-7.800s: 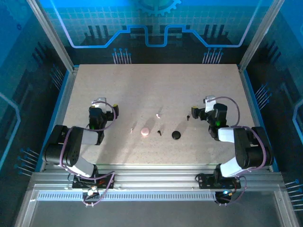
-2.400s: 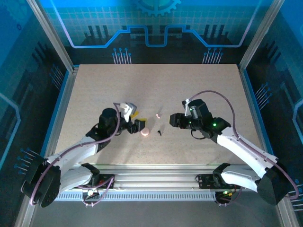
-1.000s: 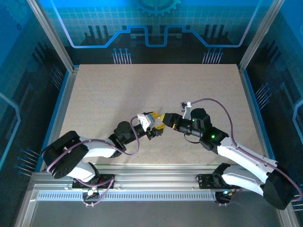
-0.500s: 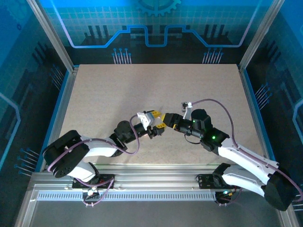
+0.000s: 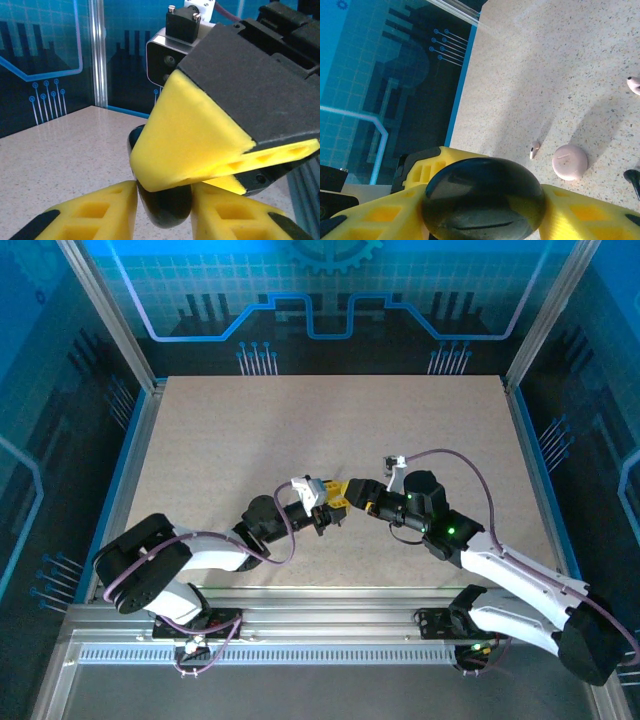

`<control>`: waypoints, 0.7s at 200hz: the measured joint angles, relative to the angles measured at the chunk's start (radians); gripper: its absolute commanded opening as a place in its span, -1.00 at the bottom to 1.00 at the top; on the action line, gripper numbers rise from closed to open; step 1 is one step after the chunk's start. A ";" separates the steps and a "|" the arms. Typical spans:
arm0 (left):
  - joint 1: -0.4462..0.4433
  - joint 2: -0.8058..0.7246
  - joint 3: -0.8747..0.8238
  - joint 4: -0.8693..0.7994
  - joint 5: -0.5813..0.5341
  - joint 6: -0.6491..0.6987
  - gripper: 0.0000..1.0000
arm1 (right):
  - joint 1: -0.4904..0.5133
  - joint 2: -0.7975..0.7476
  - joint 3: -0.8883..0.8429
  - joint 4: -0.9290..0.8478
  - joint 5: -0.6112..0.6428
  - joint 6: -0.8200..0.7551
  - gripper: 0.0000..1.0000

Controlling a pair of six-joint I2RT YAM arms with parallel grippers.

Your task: Insert the wireless bluetooth earbuds into the charging case

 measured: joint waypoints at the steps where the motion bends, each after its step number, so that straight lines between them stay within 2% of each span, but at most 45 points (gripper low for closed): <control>1: 0.000 0.000 0.000 0.000 0.000 -0.002 -0.42 | 0.000 0.000 0.000 -0.001 0.000 0.000 0.29; 28: 0.000 -0.010 0.000 -0.012 -0.004 -0.006 -0.44 | -0.001 -0.013 0.008 -0.049 0.002 -0.079 0.50; 62: 0.026 -0.088 0.000 -0.069 0.022 -0.047 -0.46 | -0.057 -0.072 0.021 -0.075 -0.054 -0.271 0.49; 101: 0.086 -0.126 -0.012 -0.064 0.123 -0.123 -0.47 | -0.161 -0.117 0.009 -0.035 -0.218 -0.532 0.38; 140: 0.092 -0.149 -0.019 -0.060 0.227 -0.147 -0.47 | -0.277 -0.160 -0.013 0.006 -0.440 -0.769 0.34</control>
